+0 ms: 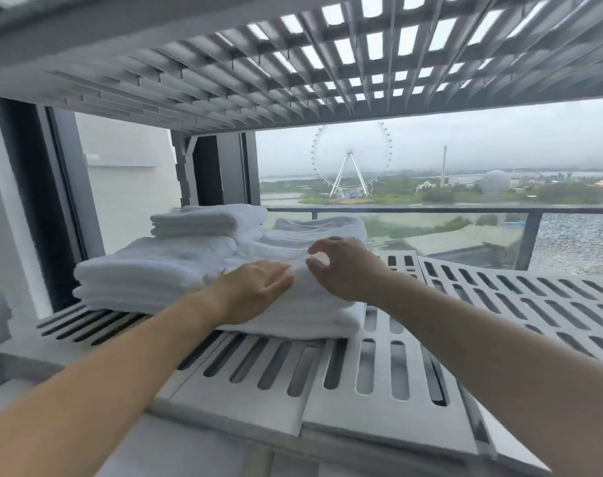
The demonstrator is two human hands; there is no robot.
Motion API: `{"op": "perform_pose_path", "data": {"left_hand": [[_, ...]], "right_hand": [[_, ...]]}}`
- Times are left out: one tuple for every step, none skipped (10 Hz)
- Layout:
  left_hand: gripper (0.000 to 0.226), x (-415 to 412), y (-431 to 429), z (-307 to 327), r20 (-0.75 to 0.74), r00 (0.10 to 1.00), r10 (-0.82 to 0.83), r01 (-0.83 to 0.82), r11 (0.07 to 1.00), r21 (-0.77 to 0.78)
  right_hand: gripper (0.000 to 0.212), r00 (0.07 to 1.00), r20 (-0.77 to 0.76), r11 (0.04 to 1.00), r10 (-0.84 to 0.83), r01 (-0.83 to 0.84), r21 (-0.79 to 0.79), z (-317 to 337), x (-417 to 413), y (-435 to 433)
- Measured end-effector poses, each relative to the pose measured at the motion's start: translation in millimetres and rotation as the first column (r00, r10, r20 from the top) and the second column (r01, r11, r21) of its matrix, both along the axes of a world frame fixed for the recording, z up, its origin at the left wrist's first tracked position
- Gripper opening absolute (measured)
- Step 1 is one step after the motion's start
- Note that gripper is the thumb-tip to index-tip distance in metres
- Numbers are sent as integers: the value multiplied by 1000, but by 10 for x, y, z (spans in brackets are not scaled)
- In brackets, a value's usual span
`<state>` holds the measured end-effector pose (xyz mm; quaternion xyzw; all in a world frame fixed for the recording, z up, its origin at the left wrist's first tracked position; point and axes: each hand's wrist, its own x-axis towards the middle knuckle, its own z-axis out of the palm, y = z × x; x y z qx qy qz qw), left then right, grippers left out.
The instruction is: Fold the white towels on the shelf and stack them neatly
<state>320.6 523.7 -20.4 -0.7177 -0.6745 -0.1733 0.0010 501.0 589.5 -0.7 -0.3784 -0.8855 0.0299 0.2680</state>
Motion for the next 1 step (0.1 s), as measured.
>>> {"op": "perform_pose_path", "data": {"left_hand": [[55, 26, -361, 6, -139, 989, 55, -41, 994, 103]], "right_hand": [[40, 1000, -12, 998, -22, 22, 63, -14, -9, -336]]}}
